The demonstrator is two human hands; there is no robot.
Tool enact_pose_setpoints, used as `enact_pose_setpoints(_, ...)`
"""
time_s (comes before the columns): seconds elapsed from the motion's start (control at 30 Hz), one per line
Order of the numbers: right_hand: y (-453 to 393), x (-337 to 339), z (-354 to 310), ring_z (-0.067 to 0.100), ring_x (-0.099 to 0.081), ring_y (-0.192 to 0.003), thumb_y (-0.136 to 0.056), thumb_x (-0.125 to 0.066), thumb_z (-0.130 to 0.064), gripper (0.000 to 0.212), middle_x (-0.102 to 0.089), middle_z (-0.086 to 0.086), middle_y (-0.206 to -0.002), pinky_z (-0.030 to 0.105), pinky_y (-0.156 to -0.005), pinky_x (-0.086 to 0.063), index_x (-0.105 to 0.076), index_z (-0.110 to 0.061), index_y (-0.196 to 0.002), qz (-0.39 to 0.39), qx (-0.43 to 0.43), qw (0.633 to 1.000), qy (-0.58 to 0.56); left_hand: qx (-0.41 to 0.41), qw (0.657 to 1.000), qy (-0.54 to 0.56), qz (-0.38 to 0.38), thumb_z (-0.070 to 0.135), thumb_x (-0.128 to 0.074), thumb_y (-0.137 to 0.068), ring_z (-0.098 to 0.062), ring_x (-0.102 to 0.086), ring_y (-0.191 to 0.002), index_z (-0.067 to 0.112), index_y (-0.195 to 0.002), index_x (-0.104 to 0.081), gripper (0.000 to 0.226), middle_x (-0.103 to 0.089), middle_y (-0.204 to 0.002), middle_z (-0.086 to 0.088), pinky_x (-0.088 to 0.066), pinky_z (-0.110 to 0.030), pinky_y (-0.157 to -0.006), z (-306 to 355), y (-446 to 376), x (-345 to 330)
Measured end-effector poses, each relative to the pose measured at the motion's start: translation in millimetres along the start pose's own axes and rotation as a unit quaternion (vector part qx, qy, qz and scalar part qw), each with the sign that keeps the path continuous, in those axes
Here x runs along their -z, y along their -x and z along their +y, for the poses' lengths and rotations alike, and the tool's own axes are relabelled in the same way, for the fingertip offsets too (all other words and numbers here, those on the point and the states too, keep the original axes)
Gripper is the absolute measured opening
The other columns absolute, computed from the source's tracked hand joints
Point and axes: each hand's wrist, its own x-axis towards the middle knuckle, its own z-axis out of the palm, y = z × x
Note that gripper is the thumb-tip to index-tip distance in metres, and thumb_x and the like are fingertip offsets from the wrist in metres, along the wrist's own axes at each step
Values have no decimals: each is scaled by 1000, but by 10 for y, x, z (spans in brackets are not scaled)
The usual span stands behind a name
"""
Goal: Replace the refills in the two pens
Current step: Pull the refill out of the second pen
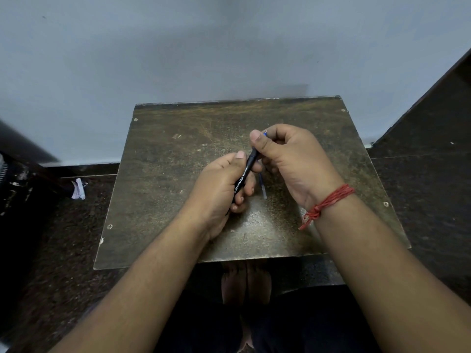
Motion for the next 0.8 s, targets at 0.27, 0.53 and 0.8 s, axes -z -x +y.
enact_pose_setpoints(0.27, -8, -28, -21, 17, -50, -56, -91, -68, -12, 16, -56, 11, -67, 17, -48, -39, -60, -7, -79, -24, 1, 996, -81, 5, 998, 51, -24, 24, -40, -107, -3, -26, -30, 4, -86, -58, 35, -45, -47, -2, -17, -11, -31, 40, -5, 43)
enact_pose_setpoints(0.53, -52, -11, 9, 22, -52, -58, -87, -69, -17, 14, -59, 10, -69, 27, -54, -40, -62, -12, -76, -54, 27, 993, -100, 24, 994, 92, -53, 23, -39, -107, -3, -25, -31, 4, -84, -58, 34, -43, -46, -1, -17, -10, -30, 81, 15, 71)
enact_pose_setpoints(0.8, -30, 9, -14, 17, -58, -64, -92, -67, -13, 14, -65, 10, -79, 30, -65, -44, -68, 1, -97, -77, 7, 990, -120, 10, 996, 80, -26, 23, -41, -106, -5, -29, -34, 6, -86, -60, 33, -48, -50, -2, -21, -14, -32, 53, 7, 70)
